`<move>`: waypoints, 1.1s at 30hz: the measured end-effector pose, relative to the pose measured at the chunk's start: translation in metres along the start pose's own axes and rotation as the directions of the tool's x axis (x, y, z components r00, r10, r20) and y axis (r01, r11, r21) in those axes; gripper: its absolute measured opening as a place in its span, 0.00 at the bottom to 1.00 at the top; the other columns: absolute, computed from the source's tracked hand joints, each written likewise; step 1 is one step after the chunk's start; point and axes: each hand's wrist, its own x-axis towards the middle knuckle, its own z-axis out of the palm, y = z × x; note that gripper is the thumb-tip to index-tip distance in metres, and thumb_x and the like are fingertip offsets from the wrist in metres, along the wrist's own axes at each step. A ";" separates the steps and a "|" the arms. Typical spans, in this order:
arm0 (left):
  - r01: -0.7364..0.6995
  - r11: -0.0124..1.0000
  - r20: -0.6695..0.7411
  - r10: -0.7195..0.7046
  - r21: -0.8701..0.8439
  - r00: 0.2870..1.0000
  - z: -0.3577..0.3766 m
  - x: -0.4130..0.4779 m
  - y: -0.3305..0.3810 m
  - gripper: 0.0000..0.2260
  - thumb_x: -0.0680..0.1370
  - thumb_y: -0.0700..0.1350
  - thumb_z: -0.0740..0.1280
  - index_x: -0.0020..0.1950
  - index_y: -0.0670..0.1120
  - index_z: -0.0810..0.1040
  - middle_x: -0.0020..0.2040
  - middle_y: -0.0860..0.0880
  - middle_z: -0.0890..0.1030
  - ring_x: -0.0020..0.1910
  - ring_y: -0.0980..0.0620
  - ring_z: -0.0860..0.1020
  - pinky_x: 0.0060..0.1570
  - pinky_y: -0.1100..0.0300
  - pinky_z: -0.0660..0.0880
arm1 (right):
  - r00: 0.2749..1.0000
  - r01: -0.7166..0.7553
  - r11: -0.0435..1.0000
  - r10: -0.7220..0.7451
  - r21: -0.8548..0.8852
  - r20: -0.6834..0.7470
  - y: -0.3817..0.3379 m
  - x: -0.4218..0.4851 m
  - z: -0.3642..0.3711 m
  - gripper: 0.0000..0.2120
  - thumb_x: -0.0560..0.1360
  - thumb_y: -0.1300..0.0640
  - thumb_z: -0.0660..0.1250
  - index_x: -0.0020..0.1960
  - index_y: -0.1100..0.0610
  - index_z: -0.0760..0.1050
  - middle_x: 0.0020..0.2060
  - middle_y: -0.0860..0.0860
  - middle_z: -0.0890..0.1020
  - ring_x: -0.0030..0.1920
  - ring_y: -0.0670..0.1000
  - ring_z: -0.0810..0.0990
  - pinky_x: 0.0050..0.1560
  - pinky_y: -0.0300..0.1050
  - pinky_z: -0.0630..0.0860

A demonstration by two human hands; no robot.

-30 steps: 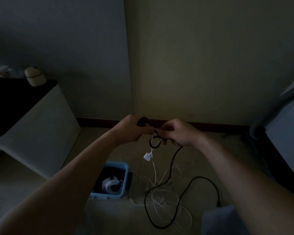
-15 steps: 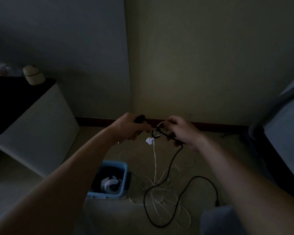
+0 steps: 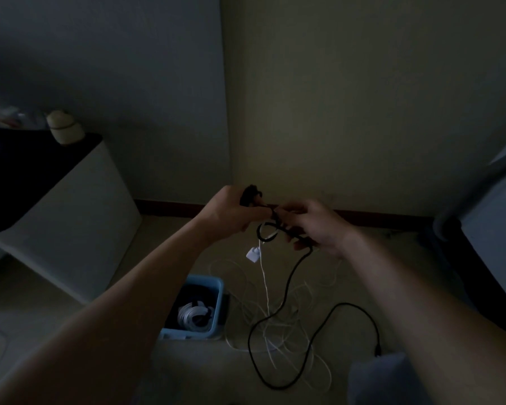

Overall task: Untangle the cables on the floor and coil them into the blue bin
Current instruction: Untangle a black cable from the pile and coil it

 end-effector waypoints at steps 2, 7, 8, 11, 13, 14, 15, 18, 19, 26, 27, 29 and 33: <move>-0.011 0.998 -0.014 0.012 0.056 1.000 0.000 0.003 -0.003 0.04 0.73 0.45 0.75 0.43 0.46 0.83 0.36 0.37 0.81 0.28 0.54 0.75 0.29 0.62 0.71 | 1.000 0.017 1.000 -0.017 -0.006 0.002 0.000 -0.001 0.000 0.06 0.80 0.55 0.67 0.53 0.56 0.79 0.41 0.52 0.80 0.32 0.46 0.78 0.28 0.40 0.75; 0.059 0.956 0.162 -0.109 0.289 0.981 -0.008 0.011 -0.021 0.03 0.75 0.42 0.72 0.48 0.46 0.82 0.38 0.50 0.81 0.30 0.56 0.76 0.31 0.64 0.73 | 0.996 0.059 0.998 -0.059 -0.002 -0.069 -0.003 -0.004 0.004 0.10 0.84 0.55 0.60 0.47 0.55 0.77 0.40 0.52 0.76 0.35 0.50 0.74 0.23 0.38 0.71; 0.061 0.939 0.222 -0.142 0.338 0.965 -0.008 0.011 -0.025 0.05 0.75 0.41 0.72 0.50 0.45 0.83 0.40 0.50 0.82 0.30 0.57 0.76 0.32 0.65 0.74 | 0.996 0.057 0.998 -0.056 0.020 -0.072 -0.003 -0.004 0.005 0.12 0.84 0.56 0.58 0.45 0.55 0.76 0.39 0.52 0.75 0.34 0.50 0.74 0.23 0.38 0.69; 0.040 0.933 0.330 -0.167 0.359 0.929 0.003 0.010 -0.032 0.07 0.75 0.41 0.73 0.53 0.44 0.84 0.39 0.52 0.82 0.25 0.63 0.73 0.30 0.68 0.73 | 0.996 0.047 0.993 -0.038 0.109 -0.078 -0.004 -0.003 0.009 0.14 0.84 0.56 0.57 0.42 0.54 0.74 0.35 0.50 0.74 0.30 0.49 0.73 0.24 0.38 0.67; 0.024 0.933 0.339 -0.154 0.358 0.928 0.011 0.010 -0.032 0.07 0.74 0.46 0.75 0.50 0.45 0.84 0.37 0.54 0.80 0.24 0.65 0.73 0.28 0.71 0.71 | 0.991 0.045 0.983 -0.022 0.176 -0.128 -0.004 -0.001 0.011 0.12 0.84 0.56 0.58 0.44 0.55 0.75 0.36 0.50 0.76 0.33 0.49 0.75 0.32 0.43 0.73; 0.023 0.932 0.321 -0.147 0.361 0.936 0.013 0.010 -0.033 0.08 0.74 0.49 0.75 0.49 0.46 0.84 0.37 0.55 0.79 0.25 0.65 0.73 0.28 0.71 0.71 | 0.987 0.048 0.977 -0.014 0.208 -0.162 -0.004 0.001 0.010 0.12 0.84 0.57 0.59 0.44 0.55 0.76 0.35 0.49 0.78 0.36 0.48 0.77 0.40 0.46 0.75; 0.027 0.936 0.291 -0.137 0.351 0.947 0.014 0.011 -0.034 0.10 0.72 0.52 0.76 0.47 0.47 0.83 0.36 0.56 0.79 0.27 0.64 0.74 0.29 0.70 0.70 | 0.984 0.053 0.968 -0.008 0.246 -0.181 -0.004 0.002 0.008 0.11 0.83 0.57 0.60 0.45 0.55 0.77 0.34 0.48 0.79 0.39 0.47 0.78 0.47 0.47 0.75; 0.055 0.966 0.219 -0.113 0.253 0.969 0.020 0.010 -0.037 0.11 0.70 0.55 0.77 0.43 0.50 0.82 0.31 0.59 0.79 0.26 0.65 0.73 0.27 0.71 0.68 | 0.994 0.036 0.906 0.011 0.421 -0.107 -0.005 0.002 0.004 0.11 0.83 0.58 0.60 0.44 0.57 0.77 0.30 0.48 0.77 0.35 0.47 0.76 0.44 0.43 0.75; 0.061 0.976 0.215 -0.106 0.209 0.971 0.024 0.009 -0.038 0.09 0.70 0.54 0.78 0.41 0.52 0.80 0.27 0.60 0.78 0.24 0.66 0.72 0.25 0.71 0.67 | 0.997 0.022 0.889 0.017 0.457 -0.081 -0.006 0.001 0.005 0.11 0.83 0.59 0.60 0.44 0.59 0.76 0.30 0.49 0.76 0.33 0.48 0.75 0.40 0.41 0.75; 0.156 0.984 0.245 -0.174 0.088 0.954 0.056 0.003 -0.040 0.18 0.71 0.53 0.77 0.45 0.38 0.81 0.29 0.52 0.75 0.24 0.57 0.70 0.27 0.63 0.69 | 0.983 -0.003 0.925 0.072 0.380 -0.168 -0.012 -0.004 0.006 0.12 0.84 0.58 0.58 0.45 0.60 0.75 0.28 0.51 0.74 0.25 0.47 0.74 0.31 0.40 0.74; 0.193 0.978 0.255 -0.207 0.076 0.945 0.059 0.002 -0.040 0.21 0.71 0.55 0.77 0.47 0.38 0.81 0.29 0.50 0.75 0.24 0.57 0.70 0.26 0.63 0.68 | 0.983 0.006 0.903 0.072 0.429 -0.166 -0.013 -0.004 0.005 0.12 0.84 0.59 0.57 0.45 0.60 0.74 0.29 0.52 0.75 0.25 0.47 0.75 0.33 0.42 0.75; 0.245 0.969 0.224 -0.247 0.037 0.943 0.064 0.002 -0.041 0.21 0.71 0.58 0.75 0.42 0.39 0.81 0.26 0.50 0.73 0.21 0.56 0.69 0.23 0.66 0.66 | 0.984 -0.001 0.852 0.093 0.523 -0.150 -0.015 -0.004 0.004 0.12 0.84 0.59 0.57 0.44 0.60 0.73 0.27 0.51 0.75 0.25 0.47 0.75 0.36 0.46 0.76; 0.244 0.966 0.197 -0.256 0.083 0.946 0.067 0.002 -0.039 0.20 0.73 0.59 0.74 0.40 0.41 0.79 0.24 0.50 0.73 0.19 0.56 0.69 0.22 0.68 0.65 | 0.968 -0.072 0.763 0.209 0.642 -0.141 -0.015 -0.003 0.004 0.14 0.85 0.57 0.55 0.42 0.58 0.73 0.24 0.49 0.75 0.23 0.46 0.75 0.30 0.42 0.77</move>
